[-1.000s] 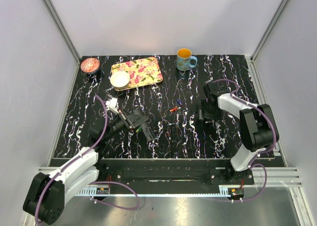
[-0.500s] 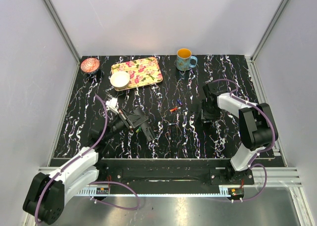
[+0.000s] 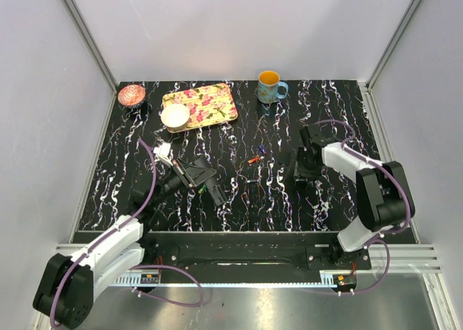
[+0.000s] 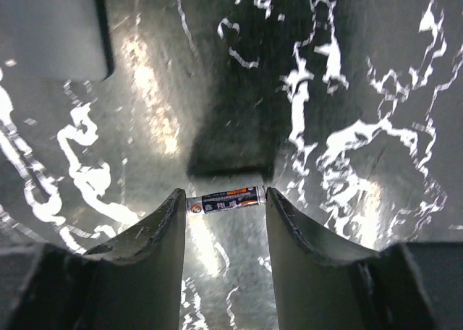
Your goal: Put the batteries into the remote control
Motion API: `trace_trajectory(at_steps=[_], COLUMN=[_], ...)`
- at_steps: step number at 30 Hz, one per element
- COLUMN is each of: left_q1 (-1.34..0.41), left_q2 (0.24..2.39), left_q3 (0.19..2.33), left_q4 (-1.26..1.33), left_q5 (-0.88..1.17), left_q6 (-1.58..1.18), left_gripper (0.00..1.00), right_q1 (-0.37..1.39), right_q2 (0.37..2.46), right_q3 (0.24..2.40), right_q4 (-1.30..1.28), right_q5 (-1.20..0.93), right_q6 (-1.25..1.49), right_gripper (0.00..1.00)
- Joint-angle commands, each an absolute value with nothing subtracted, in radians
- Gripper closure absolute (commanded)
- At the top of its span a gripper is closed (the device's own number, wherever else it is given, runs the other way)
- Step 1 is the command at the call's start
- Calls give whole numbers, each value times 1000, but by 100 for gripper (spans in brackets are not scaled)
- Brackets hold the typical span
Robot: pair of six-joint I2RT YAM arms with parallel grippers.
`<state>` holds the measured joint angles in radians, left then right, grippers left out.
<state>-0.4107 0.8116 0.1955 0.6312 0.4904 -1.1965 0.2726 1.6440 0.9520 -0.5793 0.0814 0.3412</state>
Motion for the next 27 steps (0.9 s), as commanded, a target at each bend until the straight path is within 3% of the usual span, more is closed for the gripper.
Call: trace_trajectory(at_steps=[1, 3, 10, 17, 25, 27], left_q1=[-414, -417, -422, -425, -430, -430], left_q2=[795, 790, 773, 765, 765, 761], left_q3=[201, 201, 193, 190, 189, 187], left_q4=[693, 689, 681, 675, 678, 673], left_q5=[465, 460, 440, 431, 422, 423], left_q6=[-1187, -1186, -1196, -1198, -1203, -1200], left_gripper=[100, 100, 100, 100, 100, 100], right_q1=[278, 279, 279, 281, 281, 282], right_q2=[1510, 1490, 1457, 1467, 1551, 1565], right_q3=[933, 937, 885, 901, 870, 879], right_q4=[-525, -514, -475, -696, -689, -684], right_q5=[34, 14, 66, 247, 227, 227], right_q6=[545, 600, 1088, 1443, 1574, 1565], right_gripper=[94, 100, 100, 100, 100, 95])
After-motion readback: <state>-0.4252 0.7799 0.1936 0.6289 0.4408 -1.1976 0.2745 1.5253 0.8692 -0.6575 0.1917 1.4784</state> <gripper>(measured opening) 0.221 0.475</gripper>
